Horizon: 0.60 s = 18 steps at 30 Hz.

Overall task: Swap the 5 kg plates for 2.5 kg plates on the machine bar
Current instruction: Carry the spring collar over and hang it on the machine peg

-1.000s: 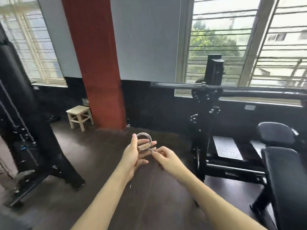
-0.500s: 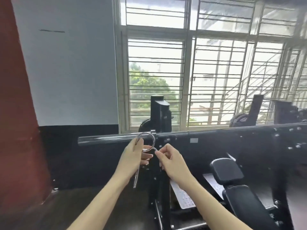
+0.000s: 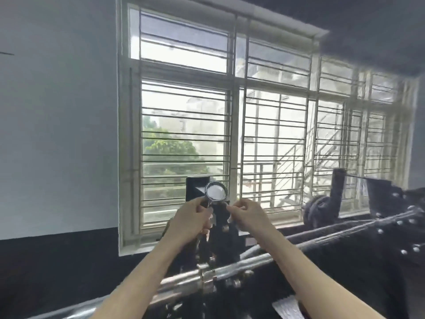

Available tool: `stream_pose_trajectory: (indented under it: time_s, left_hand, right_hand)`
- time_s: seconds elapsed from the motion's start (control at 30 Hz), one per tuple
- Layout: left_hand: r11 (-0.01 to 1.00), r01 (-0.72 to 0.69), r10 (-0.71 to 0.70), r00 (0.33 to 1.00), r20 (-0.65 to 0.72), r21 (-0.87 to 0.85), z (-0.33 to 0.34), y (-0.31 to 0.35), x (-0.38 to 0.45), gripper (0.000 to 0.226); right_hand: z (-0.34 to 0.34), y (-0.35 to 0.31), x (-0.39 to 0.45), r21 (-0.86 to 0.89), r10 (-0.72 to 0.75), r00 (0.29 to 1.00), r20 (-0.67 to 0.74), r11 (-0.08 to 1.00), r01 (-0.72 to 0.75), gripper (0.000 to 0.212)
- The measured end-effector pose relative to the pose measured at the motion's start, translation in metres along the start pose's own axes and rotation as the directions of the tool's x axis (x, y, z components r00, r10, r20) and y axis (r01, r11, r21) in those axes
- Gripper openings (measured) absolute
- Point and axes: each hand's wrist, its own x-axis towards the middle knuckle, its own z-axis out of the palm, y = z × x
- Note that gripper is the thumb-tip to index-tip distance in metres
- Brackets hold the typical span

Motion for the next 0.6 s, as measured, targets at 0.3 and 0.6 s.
stream_pose_trajectory:
  time_s: [0.3,0.6]
  left_hand:
    - [0.972,0.166,-0.153,0.984,0.092,-0.167,0.018,-0.049,0.16,0.01]
    - [0.967,0.238,-0.23,0.969,0.084,-0.092,0.043,-0.076,0.225,0.014]
  right_hand:
    - [0.016,0.026,0.154,-0.377,0.025,0.999,0.048,0.926,-0.005,0.014]
    - [0.014,0.051,0.22,-0.542,-0.003,0.996,0.086,0.839,0.049,0.01]
